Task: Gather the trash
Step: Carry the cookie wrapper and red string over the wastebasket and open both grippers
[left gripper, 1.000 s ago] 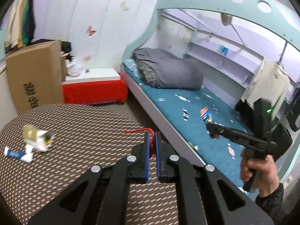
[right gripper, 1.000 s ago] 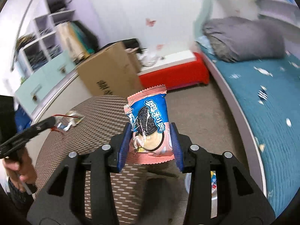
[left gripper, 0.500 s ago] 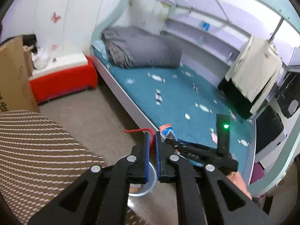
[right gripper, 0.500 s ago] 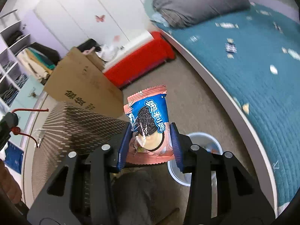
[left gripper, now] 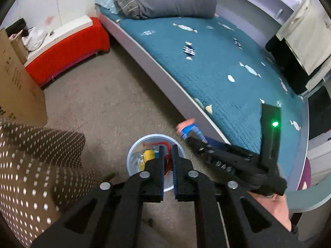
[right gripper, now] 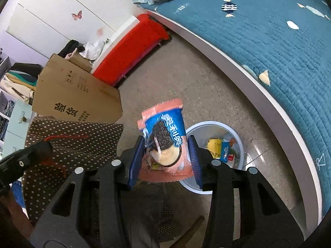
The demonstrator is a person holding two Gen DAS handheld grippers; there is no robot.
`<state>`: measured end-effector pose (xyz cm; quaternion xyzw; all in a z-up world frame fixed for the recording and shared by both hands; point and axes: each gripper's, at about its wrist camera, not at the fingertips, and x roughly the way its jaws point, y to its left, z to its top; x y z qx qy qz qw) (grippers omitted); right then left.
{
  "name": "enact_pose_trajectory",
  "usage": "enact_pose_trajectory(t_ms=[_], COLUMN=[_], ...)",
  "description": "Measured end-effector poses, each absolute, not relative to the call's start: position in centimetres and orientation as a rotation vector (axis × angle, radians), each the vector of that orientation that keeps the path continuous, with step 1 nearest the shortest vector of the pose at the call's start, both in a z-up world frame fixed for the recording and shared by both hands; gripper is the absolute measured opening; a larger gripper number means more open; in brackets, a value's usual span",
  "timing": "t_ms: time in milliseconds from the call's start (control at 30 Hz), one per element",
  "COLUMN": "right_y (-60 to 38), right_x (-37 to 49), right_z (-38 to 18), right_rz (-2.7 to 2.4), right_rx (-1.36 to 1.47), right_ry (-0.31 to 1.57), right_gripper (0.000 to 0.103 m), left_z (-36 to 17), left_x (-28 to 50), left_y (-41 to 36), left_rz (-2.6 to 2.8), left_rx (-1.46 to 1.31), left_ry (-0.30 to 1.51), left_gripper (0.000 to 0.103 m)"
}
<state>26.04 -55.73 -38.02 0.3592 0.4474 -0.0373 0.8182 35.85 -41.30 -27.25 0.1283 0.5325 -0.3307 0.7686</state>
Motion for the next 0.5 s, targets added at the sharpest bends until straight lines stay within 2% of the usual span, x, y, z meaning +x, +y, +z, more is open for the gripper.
enact_pose_trajectory(t_ms=[33,67,100,133,200,267,500], right_y=[-55.7,-55.8,-55.9,-56.0,-56.3,-56.4,-56.5], right_x=[26.2,26.2,26.1,26.0,25.7,25.2,23.1], right_z=[-38.2,-38.4,-38.6,-38.7,-39.0,-39.0,-36.6], right_rz=[-0.079,-0.082,-0.088,-0.094,-0.118,-0.142,-0.214], right_rx=[0.770,0.777,0.787,0.790,0.790,0.791,0.748], right_ry=[0.955,0.954,0.952,0.952,0.959,0.957,0.923], right_gripper=[0.049,0.062,0.068,0.076,0.082,0.096,0.097], left_z=[-27.5,-27.8,-27.8,-27.6,-27.3,-27.1,-24.2], left_x=[36.0,36.2,36.4,36.6,37.0,37.2,35.8], left_y=[-41.9,-42.1,-42.2,-42.0,-41.4,-40.8,-38.5], left_rz=[-0.701,-0.669,-0.641,-0.612,-0.605,-0.588,-0.582], left_rx=[0.312,0.334,0.339,0.332,0.306,0.280,0.215], left_ry=[1.160,1.162,1.154,1.137,1.139,1.143,1.058], left_gripper=[0.050,0.067,0.087,0.088,0.091,0.091,0.092])
